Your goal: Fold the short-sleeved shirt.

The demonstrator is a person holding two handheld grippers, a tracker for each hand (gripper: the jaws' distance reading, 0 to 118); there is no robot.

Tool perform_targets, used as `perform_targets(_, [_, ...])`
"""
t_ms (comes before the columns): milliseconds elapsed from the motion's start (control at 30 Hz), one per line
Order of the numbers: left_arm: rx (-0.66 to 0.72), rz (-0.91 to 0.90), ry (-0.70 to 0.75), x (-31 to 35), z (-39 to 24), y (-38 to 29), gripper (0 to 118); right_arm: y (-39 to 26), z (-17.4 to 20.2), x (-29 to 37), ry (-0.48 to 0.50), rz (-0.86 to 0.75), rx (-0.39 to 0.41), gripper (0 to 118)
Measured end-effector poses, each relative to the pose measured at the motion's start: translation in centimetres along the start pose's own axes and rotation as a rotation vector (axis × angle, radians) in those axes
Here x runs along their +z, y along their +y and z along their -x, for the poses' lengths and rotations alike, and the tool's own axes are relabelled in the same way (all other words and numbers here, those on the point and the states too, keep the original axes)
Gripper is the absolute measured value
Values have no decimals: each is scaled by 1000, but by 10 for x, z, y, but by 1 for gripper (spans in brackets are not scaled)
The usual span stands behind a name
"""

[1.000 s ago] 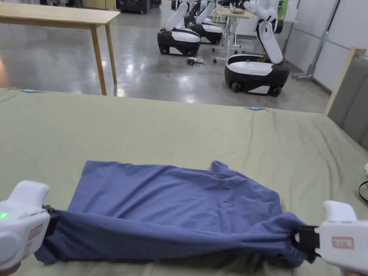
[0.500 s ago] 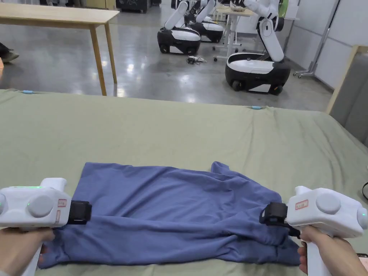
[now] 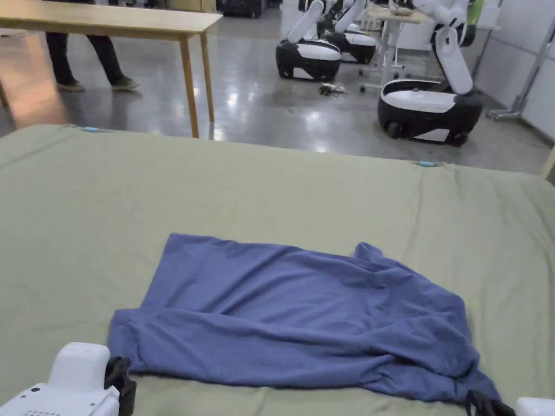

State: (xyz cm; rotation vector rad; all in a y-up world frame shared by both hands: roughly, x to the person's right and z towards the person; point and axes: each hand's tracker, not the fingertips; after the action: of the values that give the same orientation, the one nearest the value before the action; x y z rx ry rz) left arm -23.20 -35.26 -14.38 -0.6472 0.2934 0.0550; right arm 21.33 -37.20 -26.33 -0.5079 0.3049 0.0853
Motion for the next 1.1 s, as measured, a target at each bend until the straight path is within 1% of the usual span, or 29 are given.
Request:
perform_targets(33, [7,22,-25,-3,3,-3,7,-3,0,1,16,4,-4,4])
perform_targets(67, [20,46,-45,-13,11,-7,3,-4,2,1,42,28,-12,4])
perform_targets(100, [30,52,-47,-16,14,-6,2,-5,4,2,32,23,-8,4])
perform_targets(200, [38,46,-7,-28,22,-3,2,-6,5,6,34,31,1,4])
perform_targets(233, [48,53,-2,-35,26,0,5,-5,3,7,35,30,-10,4])
perform_targets(267, [51,68,14,-42,29,2,33,-4,2,6,35,33,-16,4])
perform_targets(300, [40,75,43,-49,32,4,78,-3,0,7,35,40,-23,4])
perform_targets(333, [31,79,75,-55,33,4,114,-2,-2,7,33,39,-29,4])
perform_targets(367, [41,89,78,-63,36,3,116,-1,-3,7,30,38,-33,4])
perform_targets(433, [85,87,90,-75,48,7,115,1,-7,6,28,44,-45,4])
perform_targets(467, [102,99,78,-72,42,6,115,1,-9,5,23,47,-50,4])
perform_targets(567, [138,139,80,-92,48,10,114,2,-18,-1,10,63,-85,4])
perform_targets(600, [155,174,74,-110,51,8,113,2,-21,-3,2,70,-97,4])
perform_targets(633, [152,220,71,-118,51,9,107,2,-25,-5,-5,78,-105,4])
perform_targets(700, [122,249,70,-127,46,10,73,2,-31,-13,-28,103,-104,4])
perform_targets(733, [90,262,55,-126,40,12,58,2,-35,-18,-43,123,-98,4])
perform_targets(767, [65,264,71,-125,35,15,52,2,-39,-23,-62,141,-91,4])
perform_targets(800, [30,261,73,-125,31,19,43,3,-44,-30,-75,152,-85,4])
perform_targets(867, [22,254,56,-124,24,25,14,5,-53,-45,-93,181,-83,4])
perform_targets(900, [4,252,63,-123,20,27,11,7,-59,-55,-97,205,-83,4])
perform_targets(933, [-15,263,67,-123,17,29,11,8,-64,-65,-107,224,-87,9])
perform_targets(967, [-17,262,71,-122,16,31,10,10,-67,-74,-113,242,-110,31])
perform_targets(1033, [-5,247,62,-117,17,34,10,15,-74,-91,-110,246,-122,86])
perform_targets(1067, [-3,246,63,-114,17,36,10,17,-76,-97,-92,256,-121,94])
perform_targets(1100, [-8,238,68,-111,17,39,10,17,-77,-103,-90,251,-115,94])
